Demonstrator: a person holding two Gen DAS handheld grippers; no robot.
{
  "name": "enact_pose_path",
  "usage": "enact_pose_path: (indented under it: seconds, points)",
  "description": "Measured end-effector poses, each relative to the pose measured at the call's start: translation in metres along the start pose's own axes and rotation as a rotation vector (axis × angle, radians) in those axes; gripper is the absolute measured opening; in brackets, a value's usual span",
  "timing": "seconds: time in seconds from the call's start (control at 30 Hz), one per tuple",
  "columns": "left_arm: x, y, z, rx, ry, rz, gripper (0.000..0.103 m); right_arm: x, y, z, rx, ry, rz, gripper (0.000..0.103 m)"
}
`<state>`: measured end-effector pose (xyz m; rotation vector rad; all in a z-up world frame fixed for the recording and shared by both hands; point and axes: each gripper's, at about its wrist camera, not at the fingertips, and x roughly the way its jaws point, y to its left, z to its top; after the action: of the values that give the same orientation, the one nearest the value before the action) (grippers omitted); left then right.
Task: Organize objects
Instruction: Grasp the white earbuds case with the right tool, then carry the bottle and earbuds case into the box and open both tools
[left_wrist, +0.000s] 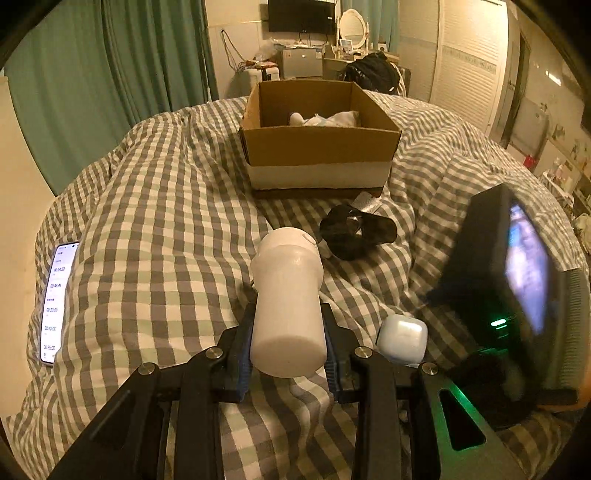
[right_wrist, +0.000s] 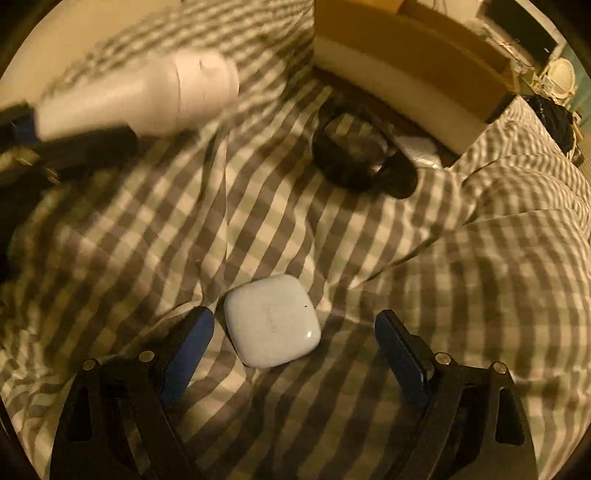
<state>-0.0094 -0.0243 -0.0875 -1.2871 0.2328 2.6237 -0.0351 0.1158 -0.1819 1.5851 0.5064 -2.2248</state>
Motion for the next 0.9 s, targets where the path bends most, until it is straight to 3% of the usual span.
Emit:
enact_pose_path:
  seconds: [0.1, 0.13, 0.33, 0.6, 0.9]
  points:
    - [-0.004, 0.001, 0.000, -0.005, -0.006, 0.013, 0.032, 0.007, 0.005, 0.003, -0.018, 0.026, 0.022, 0.054]
    - [-0.007, 0.002, 0.001, -0.011, -0.009, 0.009, 0.032, 0.008, 0.005, 0.003, -0.018, 0.025, 0.039, 0.051]
    - [-0.022, 0.004, 0.003, -0.014, -0.037, 0.027, 0.032, -0.015, 0.000, -0.004, 0.013, -0.046, 0.016, 0.051]
    - [-0.049, 0.005, 0.009, -0.011, -0.090, 0.039, 0.032, -0.080, -0.011, -0.012, 0.077, -0.219, -0.012, 0.051]
    - [-0.072, 0.004, 0.054, 0.023, -0.196, 0.036, 0.032, -0.149, -0.026, 0.020, 0.068, -0.390, -0.067, 0.051]
